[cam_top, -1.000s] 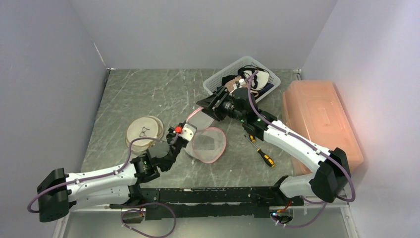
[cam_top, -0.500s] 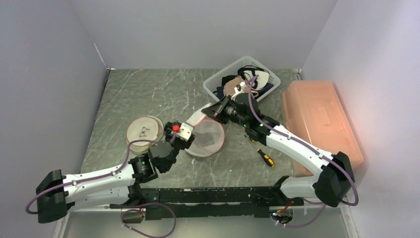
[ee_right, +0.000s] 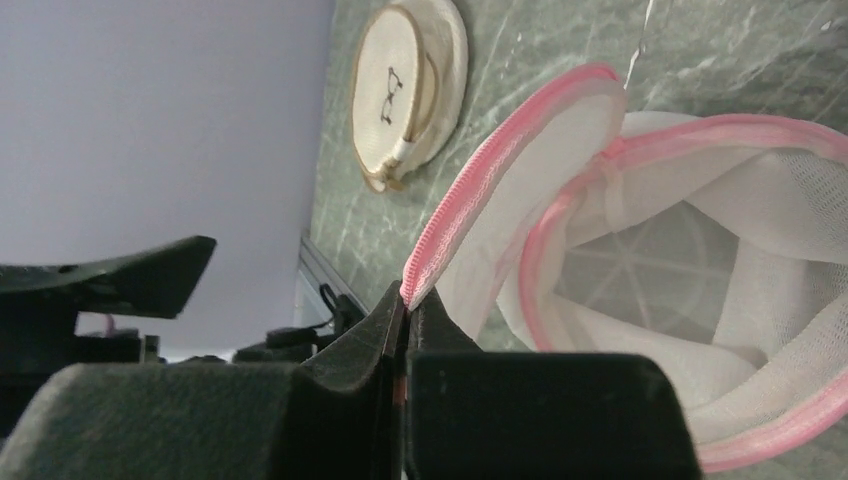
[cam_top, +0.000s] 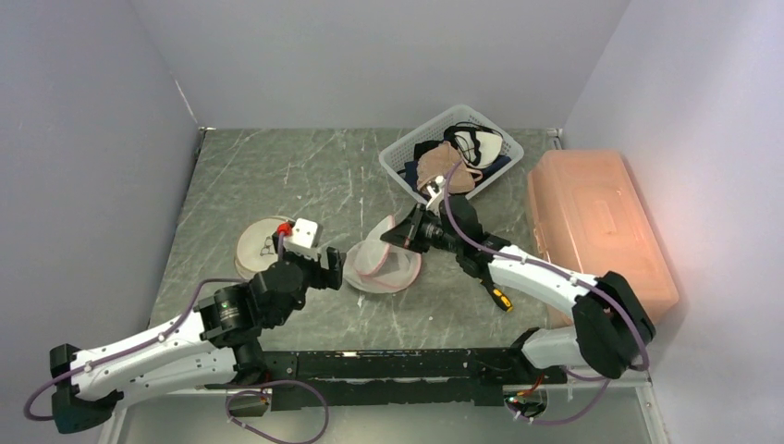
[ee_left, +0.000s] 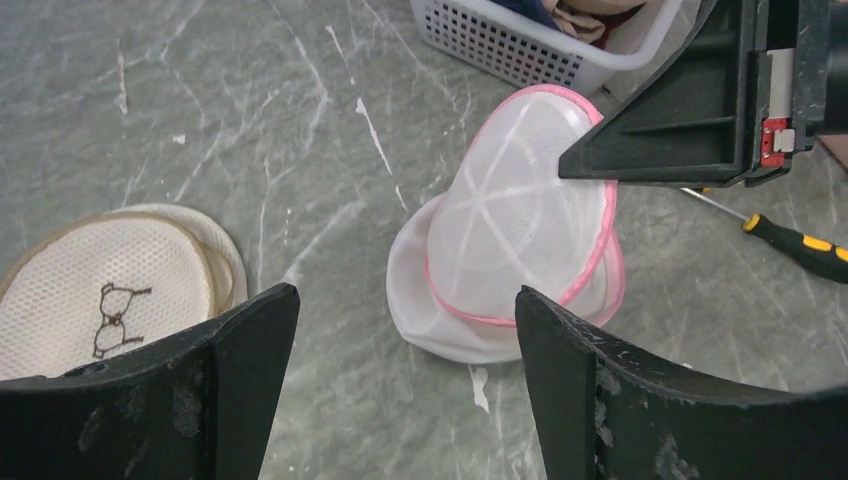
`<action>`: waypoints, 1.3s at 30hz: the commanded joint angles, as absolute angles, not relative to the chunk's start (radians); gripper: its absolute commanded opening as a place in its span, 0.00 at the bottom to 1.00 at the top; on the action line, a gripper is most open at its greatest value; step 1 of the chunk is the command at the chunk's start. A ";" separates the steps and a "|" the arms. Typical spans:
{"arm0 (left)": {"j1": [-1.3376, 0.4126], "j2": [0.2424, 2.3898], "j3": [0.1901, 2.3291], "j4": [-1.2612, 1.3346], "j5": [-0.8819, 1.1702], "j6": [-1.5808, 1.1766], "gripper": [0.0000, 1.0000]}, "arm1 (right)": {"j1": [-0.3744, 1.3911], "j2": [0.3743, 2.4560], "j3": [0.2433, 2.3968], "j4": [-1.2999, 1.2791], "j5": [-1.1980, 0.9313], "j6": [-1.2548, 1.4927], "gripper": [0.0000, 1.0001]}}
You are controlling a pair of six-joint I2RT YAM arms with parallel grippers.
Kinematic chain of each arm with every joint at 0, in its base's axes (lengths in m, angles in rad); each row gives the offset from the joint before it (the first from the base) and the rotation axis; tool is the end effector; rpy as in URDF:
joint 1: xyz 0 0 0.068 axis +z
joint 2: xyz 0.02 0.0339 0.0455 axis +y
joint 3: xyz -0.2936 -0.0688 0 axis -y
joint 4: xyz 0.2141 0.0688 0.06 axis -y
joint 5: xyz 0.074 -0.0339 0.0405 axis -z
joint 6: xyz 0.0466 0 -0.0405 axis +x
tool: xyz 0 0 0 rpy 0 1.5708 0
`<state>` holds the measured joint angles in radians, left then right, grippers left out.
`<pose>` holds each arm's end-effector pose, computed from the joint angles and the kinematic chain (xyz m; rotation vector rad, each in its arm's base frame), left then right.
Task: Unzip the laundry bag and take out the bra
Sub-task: Close the laundry bag at the center of the board.
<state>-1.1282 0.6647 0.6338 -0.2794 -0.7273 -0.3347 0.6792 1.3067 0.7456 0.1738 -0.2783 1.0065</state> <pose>0.0744 -0.0847 0.3147 0.2280 1.8008 -0.3569 0.1994 0.1774 0.2889 0.1542 2.2064 1.3101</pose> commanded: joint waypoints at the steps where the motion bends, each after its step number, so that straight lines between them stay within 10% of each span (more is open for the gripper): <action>1: -1.132 0.629 0.670 -0.418 -0.701 -0.479 0.85 | 0.671 1.345 0.675 0.451 -0.394 0.936 0.00; 39: -1.133 0.674 0.588 -0.301 -0.620 -0.482 0.84 | 0.574 1.349 0.622 0.520 -0.512 0.585 0.00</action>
<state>-1.1282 0.6716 0.5938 -0.3481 -0.6365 -0.4835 0.5808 1.3556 0.6071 0.4980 -0.5144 0.6277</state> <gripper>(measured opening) 0.843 0.023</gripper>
